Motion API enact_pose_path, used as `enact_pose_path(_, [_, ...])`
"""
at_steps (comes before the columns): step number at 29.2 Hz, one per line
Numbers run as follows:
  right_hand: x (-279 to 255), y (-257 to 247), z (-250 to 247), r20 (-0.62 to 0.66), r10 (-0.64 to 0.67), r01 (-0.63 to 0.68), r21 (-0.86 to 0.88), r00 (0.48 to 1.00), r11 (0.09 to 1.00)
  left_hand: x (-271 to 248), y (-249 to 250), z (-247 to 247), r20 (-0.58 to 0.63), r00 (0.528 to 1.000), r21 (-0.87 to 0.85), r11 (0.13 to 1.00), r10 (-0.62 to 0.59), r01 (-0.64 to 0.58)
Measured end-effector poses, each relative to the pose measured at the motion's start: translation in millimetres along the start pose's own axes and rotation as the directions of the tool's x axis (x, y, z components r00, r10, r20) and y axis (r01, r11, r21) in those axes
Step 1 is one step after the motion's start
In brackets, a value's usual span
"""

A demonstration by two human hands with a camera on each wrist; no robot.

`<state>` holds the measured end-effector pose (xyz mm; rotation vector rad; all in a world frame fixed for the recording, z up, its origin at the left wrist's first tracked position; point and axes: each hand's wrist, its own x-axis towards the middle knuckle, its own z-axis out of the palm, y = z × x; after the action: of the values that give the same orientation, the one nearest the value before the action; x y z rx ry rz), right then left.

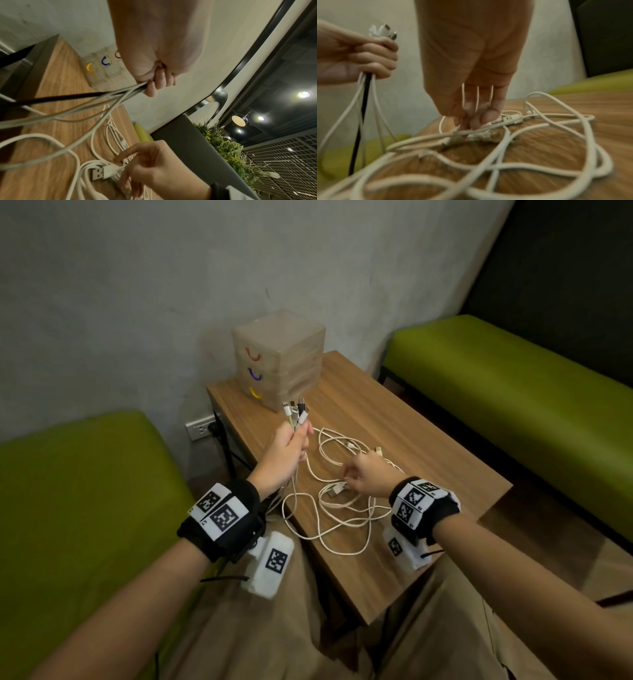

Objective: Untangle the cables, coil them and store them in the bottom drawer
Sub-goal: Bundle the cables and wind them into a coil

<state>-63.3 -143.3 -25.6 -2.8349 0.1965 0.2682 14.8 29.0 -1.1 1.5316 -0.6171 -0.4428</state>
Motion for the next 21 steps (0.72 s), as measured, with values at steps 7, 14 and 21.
enact_pose_path(7, [1,-1,16,-0.088,-0.092,0.067,-0.251,0.992,0.966,1,-1,2,-0.017,1.000,-0.013,1.000,0.012,-0.012])
enact_pose_path(14, [-4,-25,-52,-0.557,-0.012,0.027,0.018,0.831,0.999,5,3,6,-0.107,0.993,-0.142,0.989,-0.044,0.028])
enact_pose_path(21, [-7,-80,-50,-0.551,-0.158,0.341,0.247,0.819,0.907,14,23,22,-0.224,0.974,-0.050,0.998,0.034,-0.046])
